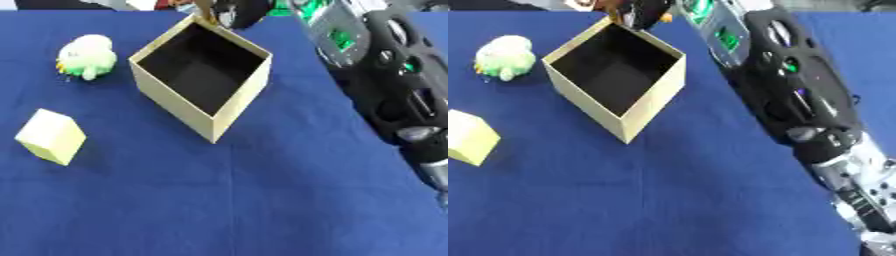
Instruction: Pick up objects on the table and place them in the box.
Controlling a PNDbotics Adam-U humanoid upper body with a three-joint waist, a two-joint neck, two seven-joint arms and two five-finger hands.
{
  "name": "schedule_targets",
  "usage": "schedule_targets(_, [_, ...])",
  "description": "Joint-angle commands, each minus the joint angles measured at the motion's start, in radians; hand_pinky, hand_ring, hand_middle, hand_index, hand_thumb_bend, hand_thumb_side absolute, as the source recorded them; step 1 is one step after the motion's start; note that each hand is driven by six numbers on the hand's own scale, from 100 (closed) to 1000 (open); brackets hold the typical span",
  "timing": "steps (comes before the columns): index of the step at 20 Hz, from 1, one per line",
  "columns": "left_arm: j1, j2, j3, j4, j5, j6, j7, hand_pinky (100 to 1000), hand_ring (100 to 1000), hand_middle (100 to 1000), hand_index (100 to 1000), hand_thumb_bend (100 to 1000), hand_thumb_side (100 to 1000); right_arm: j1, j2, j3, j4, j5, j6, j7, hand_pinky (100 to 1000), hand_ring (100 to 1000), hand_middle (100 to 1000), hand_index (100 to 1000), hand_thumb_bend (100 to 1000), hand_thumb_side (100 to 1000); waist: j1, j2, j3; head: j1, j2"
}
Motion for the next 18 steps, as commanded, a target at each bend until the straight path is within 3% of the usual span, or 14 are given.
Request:
schedule_targets(1, [-0.009,0.014,0.003,-0.016,0.006,-0.001,-0.004,766,726,700,786,309,1000,-0.026,0.010,0.000,0.021,0.012,-0.003,0.005,798,818,407,551,100,100,0.004,-0.019,0.005,-0.003,-0.006])
schedule_targets(13, [-0.010,0.009,0.004,-0.016,0.007,0.000,-0.004,766,725,700,785,309,1000,-0.012,0.036,0.022,0.103,-0.018,-0.014,0.023,807,833,446,589,100,100,0.003,-0.016,0.007,-0.003,-0.014])
schedule_targets(16, [-0.011,0.007,0.005,-0.016,0.007,0.002,-0.004,766,725,700,785,309,1000,-0.010,0.038,0.026,0.107,-0.024,-0.021,0.030,833,855,505,658,100,115,0.002,-0.014,0.006,-0.003,-0.015])
schedule_targets(18, [-0.011,0.007,0.005,-0.016,0.007,0.002,-0.004,766,725,700,785,308,1000,-0.010,0.038,0.028,0.104,-0.021,-0.033,0.036,863,881,607,744,100,208,0.002,-0.014,0.006,-0.002,-0.015])
